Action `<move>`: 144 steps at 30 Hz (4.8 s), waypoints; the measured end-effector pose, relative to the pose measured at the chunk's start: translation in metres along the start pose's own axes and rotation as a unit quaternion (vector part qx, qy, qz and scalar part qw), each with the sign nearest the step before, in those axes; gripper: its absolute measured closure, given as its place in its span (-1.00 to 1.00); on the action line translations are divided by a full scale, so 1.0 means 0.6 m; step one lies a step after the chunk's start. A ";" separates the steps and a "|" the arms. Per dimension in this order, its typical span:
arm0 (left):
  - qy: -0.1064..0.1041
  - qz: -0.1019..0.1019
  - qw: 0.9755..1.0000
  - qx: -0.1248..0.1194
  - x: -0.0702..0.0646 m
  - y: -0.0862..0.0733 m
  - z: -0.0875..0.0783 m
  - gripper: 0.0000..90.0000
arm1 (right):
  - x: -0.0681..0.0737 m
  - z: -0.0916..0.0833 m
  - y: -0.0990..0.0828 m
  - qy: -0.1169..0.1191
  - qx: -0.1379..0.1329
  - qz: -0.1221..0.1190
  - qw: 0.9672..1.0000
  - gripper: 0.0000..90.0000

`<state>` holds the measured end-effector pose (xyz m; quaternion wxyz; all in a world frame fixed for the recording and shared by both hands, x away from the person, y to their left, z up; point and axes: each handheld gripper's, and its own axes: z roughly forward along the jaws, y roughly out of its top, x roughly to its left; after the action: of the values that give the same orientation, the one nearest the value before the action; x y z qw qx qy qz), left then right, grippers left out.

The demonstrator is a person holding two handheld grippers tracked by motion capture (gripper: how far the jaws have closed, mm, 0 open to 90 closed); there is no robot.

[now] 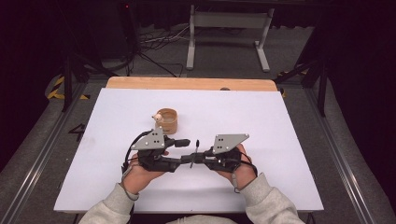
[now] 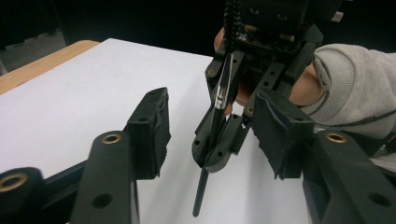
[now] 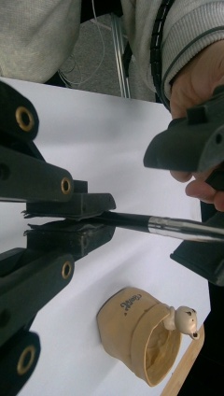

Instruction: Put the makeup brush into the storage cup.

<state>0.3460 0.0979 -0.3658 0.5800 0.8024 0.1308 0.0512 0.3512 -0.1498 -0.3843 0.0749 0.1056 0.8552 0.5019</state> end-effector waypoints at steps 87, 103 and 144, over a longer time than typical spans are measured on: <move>0.097 -0.002 0.995 -0.026 0.043 0.052 -0.018 0.89 | -0.048 -0.121 -0.057 -0.120 -0.132 0.045 0.983 -1.00; 0.147 -0.037 0.988 -0.029 0.077 0.058 -0.021 0.89 | -0.059 -0.133 -0.084 -0.143 -0.129 0.066 0.979 -1.00; 0.304 -0.098 0.945 -0.070 0.149 0.067 -0.031 0.89 | -0.061 -0.134 -0.096 -0.143 -0.125 0.061 0.980 -1.00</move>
<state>0.4334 0.1271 -0.3282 0.5693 0.6898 0.3745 0.2445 0.3617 -0.2543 -0.3946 0.1783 0.2185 0.7582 0.5878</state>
